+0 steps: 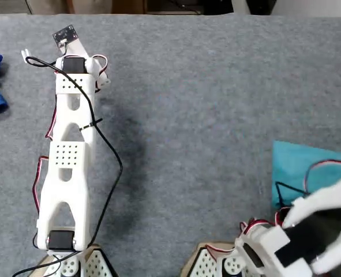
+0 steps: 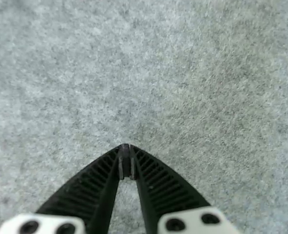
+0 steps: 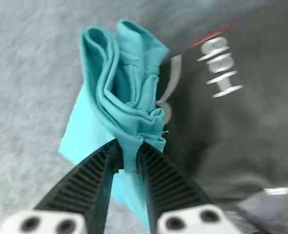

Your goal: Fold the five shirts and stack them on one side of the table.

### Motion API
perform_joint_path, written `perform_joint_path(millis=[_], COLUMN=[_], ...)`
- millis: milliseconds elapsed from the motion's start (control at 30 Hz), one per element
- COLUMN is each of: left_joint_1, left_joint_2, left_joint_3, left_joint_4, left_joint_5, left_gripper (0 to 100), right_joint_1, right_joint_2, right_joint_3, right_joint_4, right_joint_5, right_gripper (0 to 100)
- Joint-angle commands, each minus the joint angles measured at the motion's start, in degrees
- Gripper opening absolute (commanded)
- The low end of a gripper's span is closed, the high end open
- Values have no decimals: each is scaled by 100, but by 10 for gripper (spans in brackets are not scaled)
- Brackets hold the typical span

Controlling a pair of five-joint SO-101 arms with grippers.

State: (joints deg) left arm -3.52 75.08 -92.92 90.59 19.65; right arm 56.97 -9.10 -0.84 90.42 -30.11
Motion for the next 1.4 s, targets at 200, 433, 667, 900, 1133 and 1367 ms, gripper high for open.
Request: perform_joint_path(millis=[200,433,667,900,1133,1367], left_joint_1=[53,62,62,62,62,79], left_joint_2=[-92,-92,-92,-92,-92,-92], left_joint_3=[-237,-237,-237,-237,-255,-281], left_joint_4=[-88,-79,-79,-88,-97,-281], left_joint_5=[-53,-53,-53,-53,-53,-26], left_gripper=[19,19,19,19,19,19], right_joint_1=[1921,2624,2976,3037,3011,2993], right_joint_2=[-426,-453,-435,-435,-462,-470], right_joint_3=[-66,-75,-75,-31,-75,-514], right_joint_4=[149,18,26,70,413,993], right_joint_5=[1204,1890,2189,2778,2998,2998], right_gripper=[5,5,5,9,185,244])
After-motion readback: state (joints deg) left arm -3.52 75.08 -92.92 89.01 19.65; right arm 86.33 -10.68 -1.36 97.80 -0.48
